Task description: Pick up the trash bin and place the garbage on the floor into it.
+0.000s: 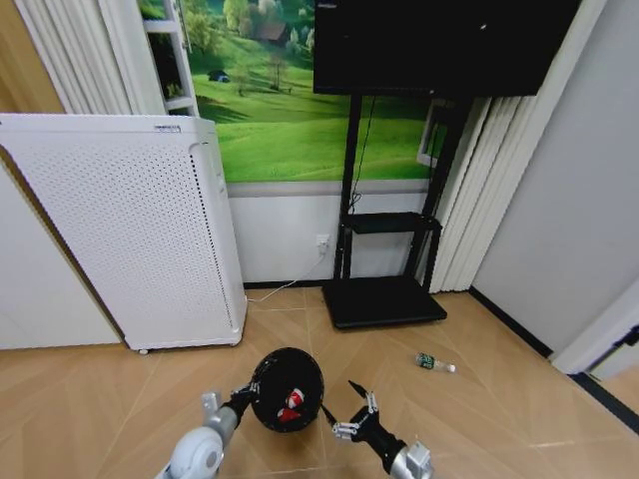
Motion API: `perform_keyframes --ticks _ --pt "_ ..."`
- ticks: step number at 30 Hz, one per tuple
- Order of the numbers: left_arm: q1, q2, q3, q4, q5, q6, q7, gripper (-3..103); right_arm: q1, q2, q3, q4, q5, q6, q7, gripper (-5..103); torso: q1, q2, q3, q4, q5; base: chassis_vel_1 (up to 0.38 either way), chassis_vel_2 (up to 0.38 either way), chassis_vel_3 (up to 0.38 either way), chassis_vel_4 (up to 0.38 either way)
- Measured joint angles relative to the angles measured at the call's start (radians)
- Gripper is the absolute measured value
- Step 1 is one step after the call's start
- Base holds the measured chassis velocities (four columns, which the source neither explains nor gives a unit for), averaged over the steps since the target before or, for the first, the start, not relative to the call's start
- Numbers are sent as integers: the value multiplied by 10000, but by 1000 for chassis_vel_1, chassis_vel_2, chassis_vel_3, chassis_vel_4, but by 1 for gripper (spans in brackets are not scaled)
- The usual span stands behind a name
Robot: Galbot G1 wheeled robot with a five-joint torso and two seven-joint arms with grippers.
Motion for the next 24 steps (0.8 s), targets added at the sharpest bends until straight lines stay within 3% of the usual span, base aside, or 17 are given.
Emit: perform_keyframes --ticks 5,13,18,24 --pt "1389 -530 -1706 -384 172 15 192 4 -12 31 101 -248 177 -160 134 100 0 0 0 4 -6 0 0 0 0" --pt "2189 -878 -3508 -478 -12 22 636 4 61 48 177 -518 356 -185 257 100 0 0 0 3 -4 0 0 0 0" --pt "2230 -911 -3990 -457 -281 190 721 4 138 34 178 -696 415 -163 276 100 -1 0 0 2 -6 -7 -16 10 9" --pt "2253 -802 -4476 -357 -570 532 1325 4 243 55 177 -928 485 -69 345 100 -1 0 1 2 -3 -114 -128 126 130"
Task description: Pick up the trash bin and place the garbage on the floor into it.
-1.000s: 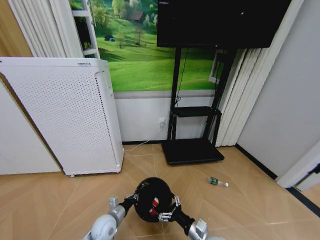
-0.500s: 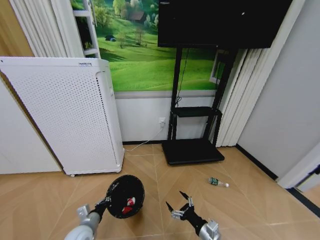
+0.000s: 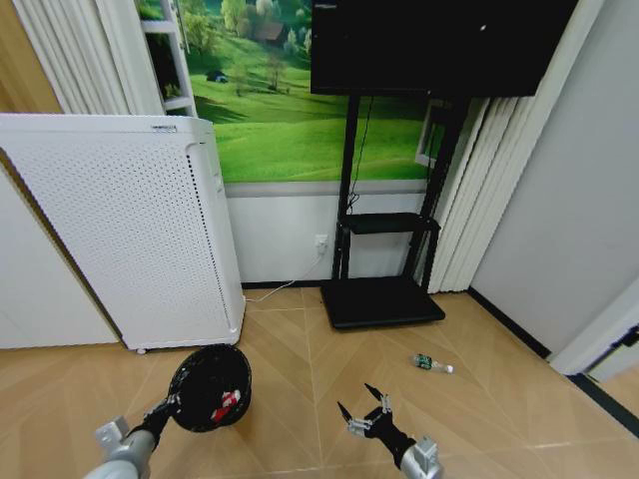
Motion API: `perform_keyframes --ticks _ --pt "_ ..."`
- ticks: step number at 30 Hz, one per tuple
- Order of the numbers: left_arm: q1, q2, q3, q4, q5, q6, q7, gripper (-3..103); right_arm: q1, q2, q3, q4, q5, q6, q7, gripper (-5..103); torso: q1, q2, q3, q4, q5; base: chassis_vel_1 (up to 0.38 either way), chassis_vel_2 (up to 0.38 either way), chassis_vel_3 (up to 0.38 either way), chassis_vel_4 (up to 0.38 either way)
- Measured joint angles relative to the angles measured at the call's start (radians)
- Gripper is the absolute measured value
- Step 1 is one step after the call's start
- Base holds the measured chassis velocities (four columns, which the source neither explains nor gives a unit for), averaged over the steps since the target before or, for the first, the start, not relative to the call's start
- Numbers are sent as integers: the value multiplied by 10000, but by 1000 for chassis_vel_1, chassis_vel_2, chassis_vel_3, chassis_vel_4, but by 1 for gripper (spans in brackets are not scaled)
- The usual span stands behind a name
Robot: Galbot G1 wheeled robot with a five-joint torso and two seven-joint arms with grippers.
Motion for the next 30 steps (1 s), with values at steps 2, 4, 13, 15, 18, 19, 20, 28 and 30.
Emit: perform_keyframes --ticks 2,4,13,15,18,19,20,28,30 --pt "1 0 2 21 -9 47 150 4 50 3 -1 -52 36 25 17 100 2 0 2 -2 -2 -207 -203 180 194" --pt "-5 -28 66 21 0 56 165 4 92 6 -14 -94 60 30 26 100 1 0 1 -3 2 -224 -212 213 196" --pt "90 -176 474 -114 174 93 175 4 721 14 -170 -549 608 -14 209 100 0 0 0 0 -2 -251 -259 272 262" --pt "119 -182 483 -136 182 93 180 4 820 42 -211 -646 649 -16 405 100 2 -1 2 0 2 -257 -250 261 285" --pt "159 -193 462 -138 189 95 185 4 907 147 -271 -851 591 265 712 100 2 -1 1 -3 -3 -168 -218 154 169" --pt "176 -202 454 -139 188 96 185 4 922 191 -273 -909 534 366 772 100 1 -1 1 -2 0 -58 -82 99 17" --pt "186 -214 445 -143 189 96 180 4 931 229 -269 -957 484 450 837 100 1 -1 1 -4 3 -58 7 -8 17" --pt "256 -352 529 -184 294 94 133 4 935 251 -123 -1014 603 289 612 100 1 0 0 0 -4 44 58 -51 -56" --pt "328 -409 539 -209 352 89 140 4 945 238 -103 -1055 609 275 575 100 1 0 0 0 -2 26 36 -10 -28"
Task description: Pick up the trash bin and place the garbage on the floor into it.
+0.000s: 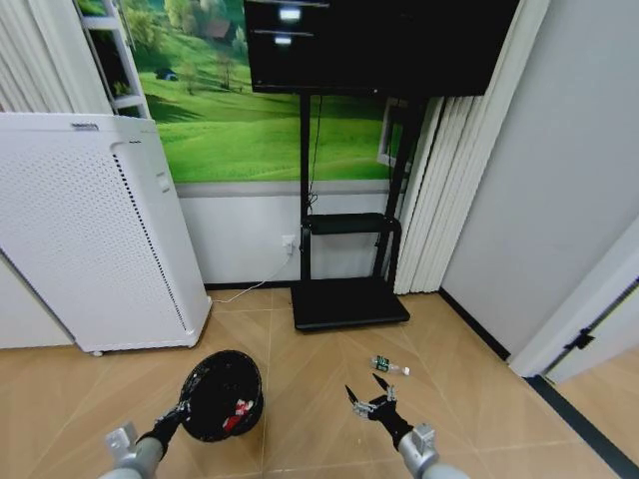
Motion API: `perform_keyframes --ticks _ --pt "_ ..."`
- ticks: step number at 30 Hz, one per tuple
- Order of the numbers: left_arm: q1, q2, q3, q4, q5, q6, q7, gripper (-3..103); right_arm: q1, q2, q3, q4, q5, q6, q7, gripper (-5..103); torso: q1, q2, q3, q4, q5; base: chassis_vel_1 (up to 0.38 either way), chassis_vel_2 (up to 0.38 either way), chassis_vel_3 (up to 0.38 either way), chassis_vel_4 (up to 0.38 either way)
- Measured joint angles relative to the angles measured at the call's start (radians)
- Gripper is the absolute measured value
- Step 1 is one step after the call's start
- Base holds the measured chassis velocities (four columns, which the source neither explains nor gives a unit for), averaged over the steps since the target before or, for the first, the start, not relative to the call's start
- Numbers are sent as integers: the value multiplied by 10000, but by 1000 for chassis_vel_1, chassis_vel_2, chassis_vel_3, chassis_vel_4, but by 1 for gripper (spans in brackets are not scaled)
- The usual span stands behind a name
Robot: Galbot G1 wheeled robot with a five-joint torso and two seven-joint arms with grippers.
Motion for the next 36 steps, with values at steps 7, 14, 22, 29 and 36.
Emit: perform_keyframes --ticks 7,14,22,29,36 --pt "196 -128 -113 -3 152 -58 142 4 -80 9 16 -27 18 19 5 100 -1 0 0 -1 3 -70 45 85 -39" --pt "290 -156 -173 -53 168 -70 205 4 -213 90 14 -29 -124 172 26 100 0 -1 2 0 1 -164 141 182 -155" --pt "403 -286 -200 -69 248 -93 312 4 -230 48 52 -43 -348 307 23 100 2 -1 2 -2 -1 -187 -5 167 -20" --pt "439 -338 -247 -38 275 -111 366 4 -164 77 -24 -99 -759 514 -18 100 -1 0 -1 -3 1 -141 -215 153 216" --pt "686 -454 -633 71 247 -163 298 4 805 92 -375 -727 -843 238 519 100 -1 -1 1 -3 3 -142 -172 184 171"
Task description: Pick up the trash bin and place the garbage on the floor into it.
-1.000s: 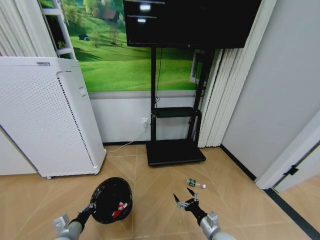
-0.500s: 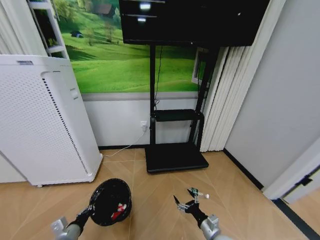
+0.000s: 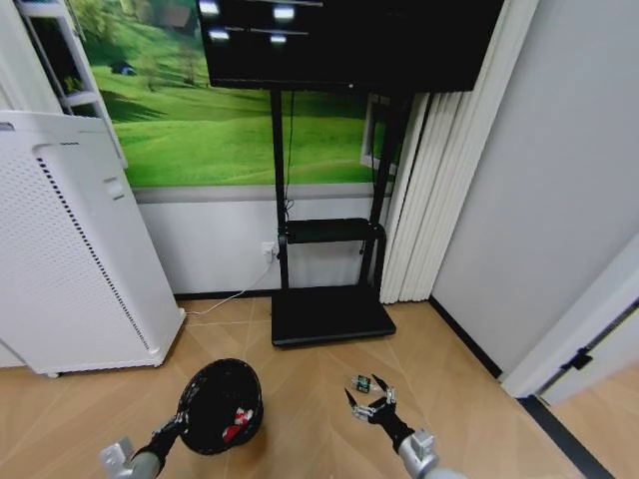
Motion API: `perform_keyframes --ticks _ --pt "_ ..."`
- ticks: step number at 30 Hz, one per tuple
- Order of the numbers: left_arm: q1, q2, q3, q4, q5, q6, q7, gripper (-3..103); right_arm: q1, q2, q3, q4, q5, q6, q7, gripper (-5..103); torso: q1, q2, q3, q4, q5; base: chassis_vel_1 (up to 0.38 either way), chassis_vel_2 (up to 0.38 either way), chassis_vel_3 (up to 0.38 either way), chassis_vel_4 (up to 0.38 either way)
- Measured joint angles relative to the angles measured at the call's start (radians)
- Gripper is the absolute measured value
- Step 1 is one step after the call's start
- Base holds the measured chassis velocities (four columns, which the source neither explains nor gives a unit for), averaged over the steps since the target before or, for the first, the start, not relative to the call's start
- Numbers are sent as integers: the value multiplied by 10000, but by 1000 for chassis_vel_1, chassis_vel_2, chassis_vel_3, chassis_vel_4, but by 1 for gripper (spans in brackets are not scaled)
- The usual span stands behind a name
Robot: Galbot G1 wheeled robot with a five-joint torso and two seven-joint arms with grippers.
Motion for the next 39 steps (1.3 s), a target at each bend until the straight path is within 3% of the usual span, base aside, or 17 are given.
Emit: perform_keyframes --ticks 5,10,12,19,23,31,39 --pt "283 -64 -522 79 -159 -15 61 4 1083 -319 -234 -1097 241 -508 136 100 0 0 0 3 -4 13 19 0 -26" --pt "474 -126 -943 139 -316 -23 247 4 2329 -786 -552 -2947 -194 -454 -741 100 1 0 1 2 -3 58 62 -54 -56" --pt "551 -250 -1155 206 -348 -24 429 4 3560 -906 -972 -4475 -860 -134 -1604 100 1 0 1 4 -2 0 0 0 0" --pt "714 -528 -1389 239 -336 -68 605 4 4709 -892 -1558 -6433 -1199 -313 -2609 100 1 0 1 2 -3 0 0 0 0" --pt "901 -725 -1560 195 -290 -134 699 4 5222 -655 -1881 -7807 -1818 -43 -3009 100 1 0 1 0 -2 0 0 0 0" --pt "1234 -936 -1801 58 -227 -190 819 4 5855 -174 -2225 -8968 -2413 23 -3419 100 1 0 0 2 -2 0 0 0 0" --pt "1354 -1128 -1860 -144 -174 -212 817 4 6478 706 -2360 -10345 -3007 105 -3048 100 1 0 0 2 -1 0 0 0 0"
